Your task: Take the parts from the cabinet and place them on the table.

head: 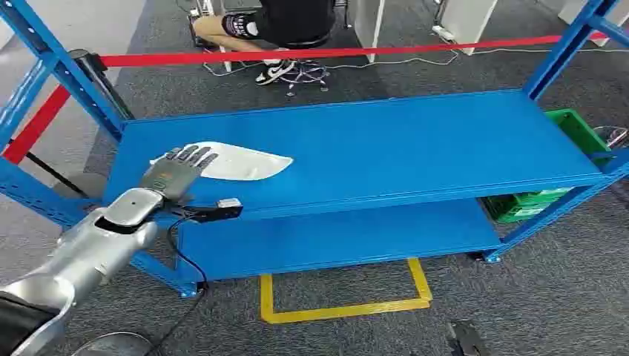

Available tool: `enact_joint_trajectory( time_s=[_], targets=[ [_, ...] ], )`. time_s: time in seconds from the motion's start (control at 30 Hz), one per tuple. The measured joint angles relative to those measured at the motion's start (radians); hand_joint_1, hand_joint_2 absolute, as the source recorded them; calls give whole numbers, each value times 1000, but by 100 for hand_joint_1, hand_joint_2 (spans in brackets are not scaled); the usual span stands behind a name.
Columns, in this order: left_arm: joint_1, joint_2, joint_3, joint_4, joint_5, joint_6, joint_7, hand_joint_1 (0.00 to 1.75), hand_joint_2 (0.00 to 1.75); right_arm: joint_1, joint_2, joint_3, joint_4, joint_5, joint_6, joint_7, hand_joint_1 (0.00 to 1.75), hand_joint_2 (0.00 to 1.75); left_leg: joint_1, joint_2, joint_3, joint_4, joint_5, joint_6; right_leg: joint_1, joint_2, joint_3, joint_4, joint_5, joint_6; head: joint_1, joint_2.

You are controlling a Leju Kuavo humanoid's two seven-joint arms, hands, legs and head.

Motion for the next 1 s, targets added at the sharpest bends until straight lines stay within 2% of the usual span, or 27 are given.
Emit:
enact_joint_trajectory(
  time_s=[0.1, 0.23, 0.7, 0.73, 0.77, 0.8, 0.83, 0.87, 0.93, 1.0],
  targets=[
    [-11, -1, 23, 48, -26, 31, 6, 0, 175, -2, 0, 9, 0, 0, 0, 2, 0, 175, 0, 0, 0, 0, 0, 0, 0, 0, 0, 0, 0, 0, 0, 0],
    [-19, -1, 40, 86, -35, 39, 8, 0, 175, -2, 0, 15, 0, 0, 0, 3, 0, 175, 0, 0, 0, 0, 0, 0, 0, 0, 0, 0, 0, 0, 0, 0],
    [-31, 5, 101, 141, -19, 42, 20, 0, 175, -1, 0, 23, 0, 4, 1, 5, 0, 175, 0, 0, 0, 0, 0, 0, 0, 0, 1, 0, 0, 0, 0, 0],
    [-32, 6, 106, 144, -19, 42, 19, 16, 175, -1, 0, 24, 0, 5, 2, 5, 0, 175, 0, 0, 0, 0, 0, 0, 0, 0, 1, 0, 0, 0, 0, 0],
    [-33, 6, 109, 148, -19, 43, 17, 16, 175, -1, 0, 24, 0, 6, 3, 5, 0, 175, 0, 0, 0, 0, 0, 0, 0, 0, 1, 0, 0, 0, 0, 0],
    [-33, 6, 113, 150, -21, 45, 16, 26, 175, -1, 0, 26, 0, 6, 3, 5, 0, 175, 0, 0, 0, 0, 0, 0, 0, 0, 1, 0, 0, 0, 0, 0],
    [-33, 6, 115, 152, -26, 45, 16, 148, 175, -1, 0, 27, 0, 7, 3, 5, 0, 175, 0, 0, 0, 0, 0, 0, 0, 0, 1, 0, 0, 0, 0, 0],
    [-33, 6, 117, 154, -29, 45, 16, 162, 175, -1, 0, 28, 0, 7, 3, 5, 0, 175, 0, 0, 0, 0, 0, 0, 0, 0, 1, 0, 0, 0, 0, 0],
    [-32, 6, 124, 161, -31, 45, 12, 175, 175, -1, 0, 29, 0, 7, 3, 5, 0, 175, 0, 0, 0, 0, 0, 0, 0, 0, 1, 0, 0, 0, 0, 0],
    [-30, 6, 125, 166, -35, 45, 11, 175, 175, -1, 0, 29, 0, 7, 3, 5, 0, 175, 0, 0, 0, 0, 0, 0, 0, 0, 1, 0, 0, 0, 0, 0]
  ],
)
